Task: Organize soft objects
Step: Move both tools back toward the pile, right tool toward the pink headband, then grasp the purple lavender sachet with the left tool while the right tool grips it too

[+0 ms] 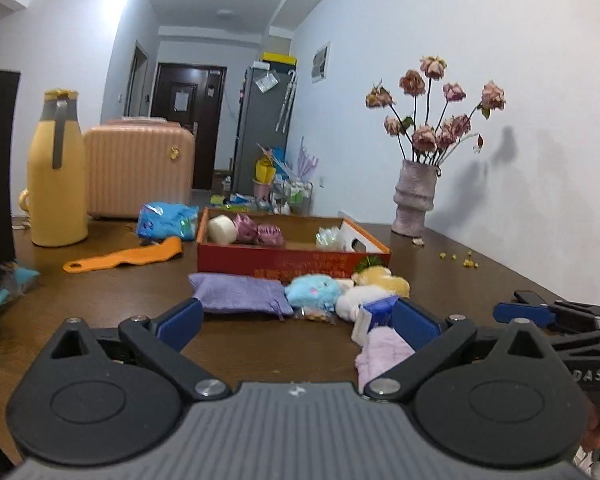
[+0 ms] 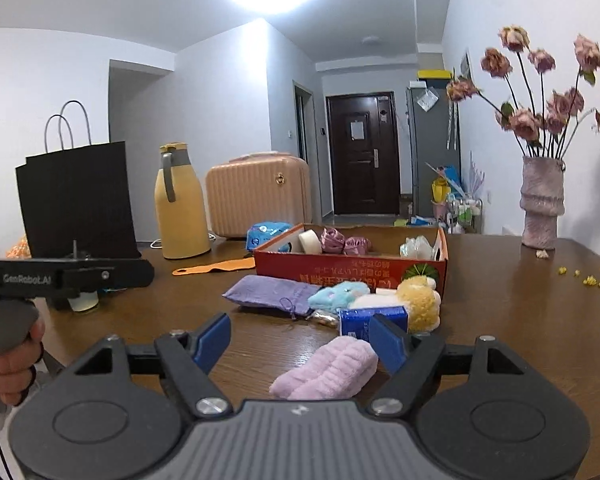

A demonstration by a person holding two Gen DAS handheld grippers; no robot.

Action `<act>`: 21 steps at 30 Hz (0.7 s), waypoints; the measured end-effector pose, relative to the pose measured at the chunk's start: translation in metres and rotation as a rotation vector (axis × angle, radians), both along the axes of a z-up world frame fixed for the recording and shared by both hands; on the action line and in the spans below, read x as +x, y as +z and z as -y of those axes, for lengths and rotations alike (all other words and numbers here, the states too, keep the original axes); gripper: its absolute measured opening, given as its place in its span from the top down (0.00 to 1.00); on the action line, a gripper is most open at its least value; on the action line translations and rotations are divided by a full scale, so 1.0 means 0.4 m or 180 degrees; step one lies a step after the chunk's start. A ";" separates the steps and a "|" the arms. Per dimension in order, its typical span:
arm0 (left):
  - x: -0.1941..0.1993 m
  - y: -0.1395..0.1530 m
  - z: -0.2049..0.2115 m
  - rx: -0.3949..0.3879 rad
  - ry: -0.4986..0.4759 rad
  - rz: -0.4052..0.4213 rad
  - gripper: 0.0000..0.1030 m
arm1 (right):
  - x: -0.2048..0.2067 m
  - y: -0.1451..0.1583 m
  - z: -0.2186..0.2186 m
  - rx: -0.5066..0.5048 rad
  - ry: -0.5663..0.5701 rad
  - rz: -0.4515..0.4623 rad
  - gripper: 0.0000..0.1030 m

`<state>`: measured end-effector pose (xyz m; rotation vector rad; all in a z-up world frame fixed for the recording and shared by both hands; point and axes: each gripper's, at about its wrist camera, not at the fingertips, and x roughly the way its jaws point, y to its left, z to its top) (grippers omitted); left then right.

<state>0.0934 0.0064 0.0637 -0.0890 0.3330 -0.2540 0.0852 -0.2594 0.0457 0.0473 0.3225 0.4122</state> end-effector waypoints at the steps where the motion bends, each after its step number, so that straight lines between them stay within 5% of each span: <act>1: 0.009 -0.012 0.004 0.0008 0.0005 -0.0042 0.00 | 0.008 -0.008 0.000 0.0002 -0.0030 -0.0029 0.28; 9: 0.154 -0.070 -0.030 -0.0049 0.0284 -0.0297 0.01 | 0.129 -0.038 -0.031 -0.0063 0.0004 -0.0290 0.34; 12: 0.256 -0.068 -0.068 -0.0203 0.0372 -0.0331 0.11 | 0.207 -0.017 -0.068 -0.0088 0.0129 -0.0290 0.35; 16: 0.427 -0.083 -0.117 -0.0392 0.0399 -0.0517 0.32 | 0.381 0.004 -0.145 -0.0142 0.0201 -0.0498 0.47; 21: 0.598 -0.139 -0.162 -0.0558 0.0382 -0.0877 0.36 | 0.628 -0.028 -0.259 -0.0182 0.0236 -0.0957 0.54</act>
